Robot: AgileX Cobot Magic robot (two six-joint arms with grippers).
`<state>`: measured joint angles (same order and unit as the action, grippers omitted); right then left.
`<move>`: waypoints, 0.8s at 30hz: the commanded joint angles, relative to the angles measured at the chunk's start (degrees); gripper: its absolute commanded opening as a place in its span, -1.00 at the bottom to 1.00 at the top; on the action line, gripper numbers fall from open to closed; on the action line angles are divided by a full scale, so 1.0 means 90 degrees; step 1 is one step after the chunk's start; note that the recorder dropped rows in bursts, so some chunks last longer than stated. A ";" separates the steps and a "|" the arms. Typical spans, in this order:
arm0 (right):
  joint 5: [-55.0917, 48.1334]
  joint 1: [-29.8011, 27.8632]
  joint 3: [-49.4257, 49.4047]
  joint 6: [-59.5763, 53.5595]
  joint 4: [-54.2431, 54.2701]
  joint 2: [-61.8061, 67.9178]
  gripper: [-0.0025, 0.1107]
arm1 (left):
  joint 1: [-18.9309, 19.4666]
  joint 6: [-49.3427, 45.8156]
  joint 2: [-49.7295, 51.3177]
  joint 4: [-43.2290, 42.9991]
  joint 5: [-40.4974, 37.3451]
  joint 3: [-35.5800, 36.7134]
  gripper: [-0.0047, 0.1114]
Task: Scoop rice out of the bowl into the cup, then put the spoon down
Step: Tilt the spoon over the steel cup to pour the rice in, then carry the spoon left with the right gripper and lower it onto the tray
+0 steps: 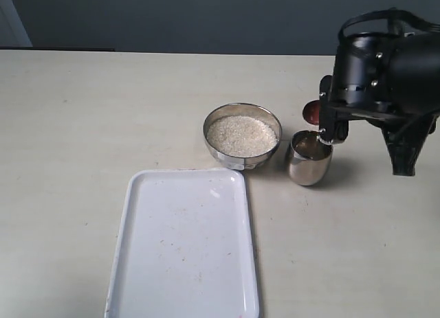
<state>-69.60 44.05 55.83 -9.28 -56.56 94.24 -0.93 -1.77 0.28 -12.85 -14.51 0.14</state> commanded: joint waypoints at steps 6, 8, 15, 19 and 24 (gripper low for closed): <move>-0.0040 0.0008 -0.0012 0.0765 0.3261 -0.0684 -0.96 | -0.0042 0.0030 -0.0031 -0.0002 0.0071 -0.0015 -0.91; -0.0040 0.0008 -0.0012 0.0765 0.4068 -0.0777 -0.96 | -0.0042 0.0030 -0.0031 -0.0002 0.0071 -0.0015 -0.91; 0.0286 0.0174 -0.0012 0.0719 0.7006 -0.1051 -0.96 | -0.0042 0.0030 -0.0031 -0.0002 0.0071 -0.0015 -0.91; 0.2194 0.0757 -0.0012 0.0702 0.8667 -0.1026 -0.96 | -0.0042 0.0030 -0.0031 -0.0002 0.0071 -0.0015 -0.91; 0.2503 0.1190 -0.0012 0.0702 0.9510 -0.0050 -0.96 | -0.0042 0.0030 -0.0031 -0.0002 0.0071 -0.0015 -0.91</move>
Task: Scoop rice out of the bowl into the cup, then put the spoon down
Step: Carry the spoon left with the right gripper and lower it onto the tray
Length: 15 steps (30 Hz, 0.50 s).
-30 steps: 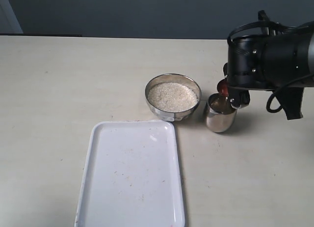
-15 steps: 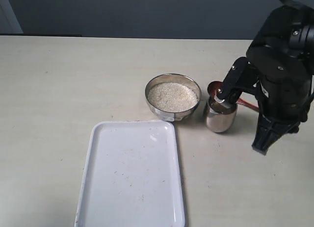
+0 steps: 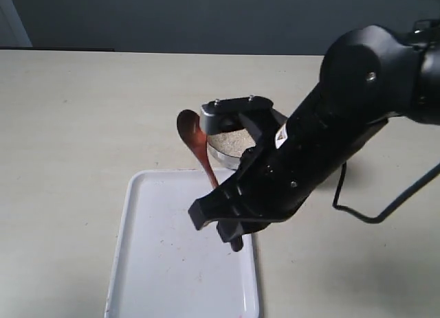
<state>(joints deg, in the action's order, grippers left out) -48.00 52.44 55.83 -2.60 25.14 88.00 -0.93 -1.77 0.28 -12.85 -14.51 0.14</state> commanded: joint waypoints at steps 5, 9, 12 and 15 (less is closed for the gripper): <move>0.0115 0.0695 -0.0012 -0.0039 0.0508 0.1515 -0.96 | -0.0042 0.0030 -0.0031 -0.0002 0.0071 -0.0015 -0.91; 0.0208 0.0708 -0.0012 -0.0039 0.0508 0.1771 -0.96 | -0.0042 0.0030 -0.0031 -0.0002 0.0071 -0.0015 -0.91; 0.0208 0.0708 -0.0012 -0.0039 0.0508 0.1803 -0.96 | -0.0042 0.0030 -0.0031 -0.0002 0.0071 -0.0015 -0.91; 0.0251 0.0708 -0.0012 -0.0039 0.0428 0.1821 -0.92 | -0.0042 0.0030 -0.0031 -0.0002 0.0071 -0.0015 -0.91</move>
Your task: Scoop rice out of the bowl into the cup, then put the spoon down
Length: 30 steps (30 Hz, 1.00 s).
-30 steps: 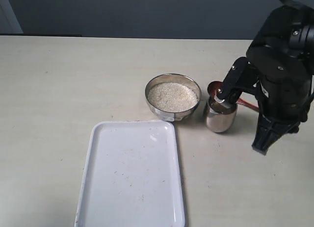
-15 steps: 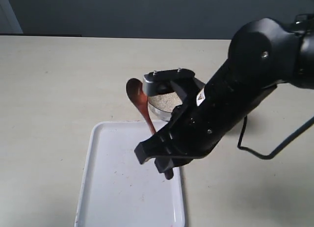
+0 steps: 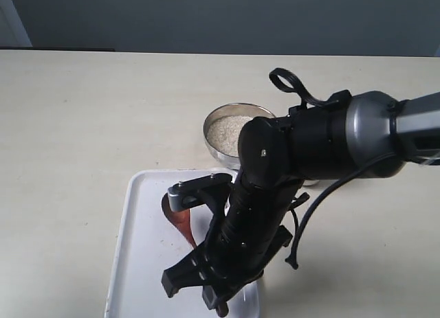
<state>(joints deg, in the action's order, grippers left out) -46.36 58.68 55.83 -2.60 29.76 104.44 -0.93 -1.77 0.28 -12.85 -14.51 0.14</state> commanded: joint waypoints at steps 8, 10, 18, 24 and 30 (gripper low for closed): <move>0.0421 0.0015 -0.0012 -0.0082 -0.0269 -0.0006 -0.48 | -0.0042 0.0030 -0.0031 -0.0002 0.0071 -0.0015 -0.91; 0.0504 0.0015 -0.0012 -0.0082 -0.0269 -0.0006 -0.46 | -0.0042 0.0030 -0.0031 -0.0002 0.0071 -0.0015 -0.91; 0.0536 0.0015 -0.0012 -0.0082 -0.0269 -0.0023 -0.46 | -0.0042 0.0030 -0.0031 -0.0002 0.0071 -0.0015 -0.91; 0.0951 -0.0006 -0.0012 -0.0082 -0.0741 -0.0536 -0.96 | -0.0042 0.0030 -0.0031 -0.0002 0.0071 -0.0015 -0.91; 0.1548 -0.0128 -0.0012 0.0338 -0.2187 -0.1773 -0.97 | -0.0042 0.0030 -0.0031 -0.0002 0.0071 -0.0015 -0.91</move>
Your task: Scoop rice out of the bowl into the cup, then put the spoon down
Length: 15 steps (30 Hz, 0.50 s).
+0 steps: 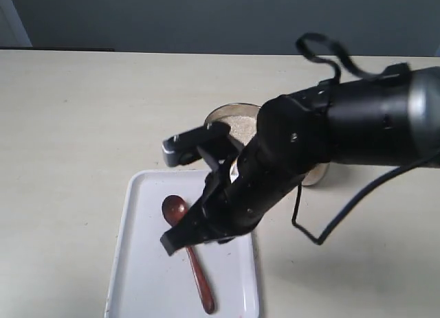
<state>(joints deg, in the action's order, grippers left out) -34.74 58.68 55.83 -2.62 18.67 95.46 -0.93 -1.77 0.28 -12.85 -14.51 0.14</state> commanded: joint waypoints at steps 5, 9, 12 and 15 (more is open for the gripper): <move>-0.0157 -0.1063 -0.0012 0.0812 -0.2281 -0.1735 -0.97 | -0.0042 0.0030 -0.0031 -0.0002 0.0071 -0.0015 -0.91; -0.0213 -0.2197 -0.0012 0.0836 -0.2417 -0.2251 -0.97 | -0.0042 0.0030 -0.0031 -0.0002 0.0071 -0.0015 -0.91; 0.0063 -0.3040 -0.0024 0.0848 -0.2205 -0.2493 -0.97 | -0.0042 0.0030 -0.0031 -0.0002 0.0071 -0.0015 -0.91; 0.0507 -0.3717 -0.0113 0.0848 -0.1866 -0.2622 -0.97 | -0.0042 0.0030 -0.0031 -0.0002 0.0071 -0.0015 -0.91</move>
<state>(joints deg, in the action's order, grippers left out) -33.44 29.67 55.72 4.91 0.00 73.09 -0.93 -1.77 0.28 -12.85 -14.51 0.14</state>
